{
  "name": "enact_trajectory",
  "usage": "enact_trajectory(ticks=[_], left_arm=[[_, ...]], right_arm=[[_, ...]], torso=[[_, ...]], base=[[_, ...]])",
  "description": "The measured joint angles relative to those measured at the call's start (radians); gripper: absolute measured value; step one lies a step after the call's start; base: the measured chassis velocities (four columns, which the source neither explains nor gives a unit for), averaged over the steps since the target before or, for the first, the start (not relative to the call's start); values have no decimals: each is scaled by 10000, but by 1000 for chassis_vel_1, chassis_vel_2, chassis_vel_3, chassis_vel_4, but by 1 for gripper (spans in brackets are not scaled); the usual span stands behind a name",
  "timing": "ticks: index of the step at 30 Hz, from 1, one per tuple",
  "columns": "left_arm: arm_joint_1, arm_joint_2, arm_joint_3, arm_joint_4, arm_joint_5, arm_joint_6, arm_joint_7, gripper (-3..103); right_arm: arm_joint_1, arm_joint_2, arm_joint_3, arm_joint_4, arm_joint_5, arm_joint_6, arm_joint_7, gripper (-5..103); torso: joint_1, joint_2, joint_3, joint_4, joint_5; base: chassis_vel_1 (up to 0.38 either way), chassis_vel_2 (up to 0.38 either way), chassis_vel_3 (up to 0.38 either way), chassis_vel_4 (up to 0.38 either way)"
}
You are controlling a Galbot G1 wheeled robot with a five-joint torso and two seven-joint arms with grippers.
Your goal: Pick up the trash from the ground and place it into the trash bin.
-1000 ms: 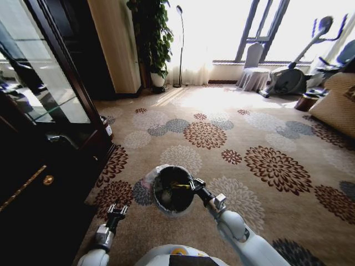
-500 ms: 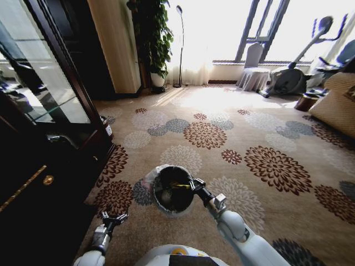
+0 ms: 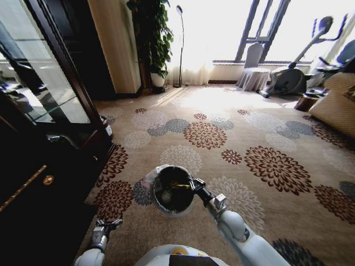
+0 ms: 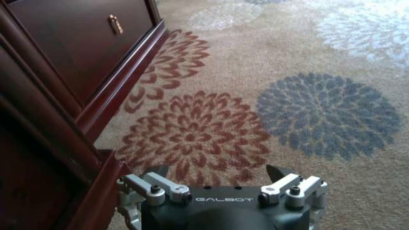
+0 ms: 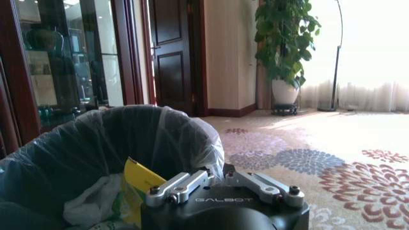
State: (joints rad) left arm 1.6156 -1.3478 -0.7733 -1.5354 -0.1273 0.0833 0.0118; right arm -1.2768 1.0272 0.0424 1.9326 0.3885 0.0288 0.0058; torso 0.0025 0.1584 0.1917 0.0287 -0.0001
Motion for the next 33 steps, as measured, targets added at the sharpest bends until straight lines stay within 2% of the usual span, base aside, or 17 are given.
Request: enact_trajectory(ticks=[4, 8, 12, 19, 20, 23, 25, 28, 31, 33], left_arm=[[-73, -89, -80, 332, 68, -148, -70, 100], [-112, -183, -371, 1088, 280, -747, -121, 100], [-179, -156, -535, 1543, 311, -989, -134, 100], [-415, -75, -573, 2346, 26, -1057, -84, 100], [-547, -76, -549, 2603, -6, -1065, -67, 103], [-781, -80, -491, 3022, -149, -1057, 0, 99], [-992, -106, -462, 3273, -269, -1001, 93, 90], [-1076, -122, -448, 3349, -318, -937, 112, 85], [-1258, -131, -437, 3542, -439, -812, 114, 68], [-1304, -130, -438, 3595, -518, -765, 122, 68]], right_arm=[[0, 0, 0, 0, 0, -1, 0, 4], [0, 0, 0, 0, 0, 0, 0, 4], [0, 0, 0, 0, 0, 0, 0, 4], [0, 0, 0, 0, 0, 0, 0, 4], [0, 0, 0, 0, 0, 0, -1, 4], [0, 0, 0, 0, 0, 0, 0, 4], [0, 0, 0, 0, 0, 0, 0, 4], [1, 0, 0, 0, 0, 0, 0, 4], [0, 0, 0, 0, 0, 0, 0, 4], [0, 0, 0, 0, 0, 0, 0, 4]], torso=[[0, 0, 0, 1, -1], [0, 0, 0, 4, 1], [0, 0, 0, 3, -1], [0, 0, 0, 3, 2], [0, 0, 0, 3, 1], [0, 0, 0, 2, -1], [0, 0, 0, 1, 0], [0, 0, 0, 1, 0], [0, 0, 0, 2, 1], [0, 0, 0, 2, 2]], base=[[0, 0, 0, 0], [0, 0, 0, 0], [0, 0, 0, 0], [0, 0, 0, 0], [0, 0, 0, 0], [0, 0, 0, 0], [0, 0, 0, 0], [0, 0, 0, 0], [0, 0, 0, 0], [0, 0, 0, 0]])
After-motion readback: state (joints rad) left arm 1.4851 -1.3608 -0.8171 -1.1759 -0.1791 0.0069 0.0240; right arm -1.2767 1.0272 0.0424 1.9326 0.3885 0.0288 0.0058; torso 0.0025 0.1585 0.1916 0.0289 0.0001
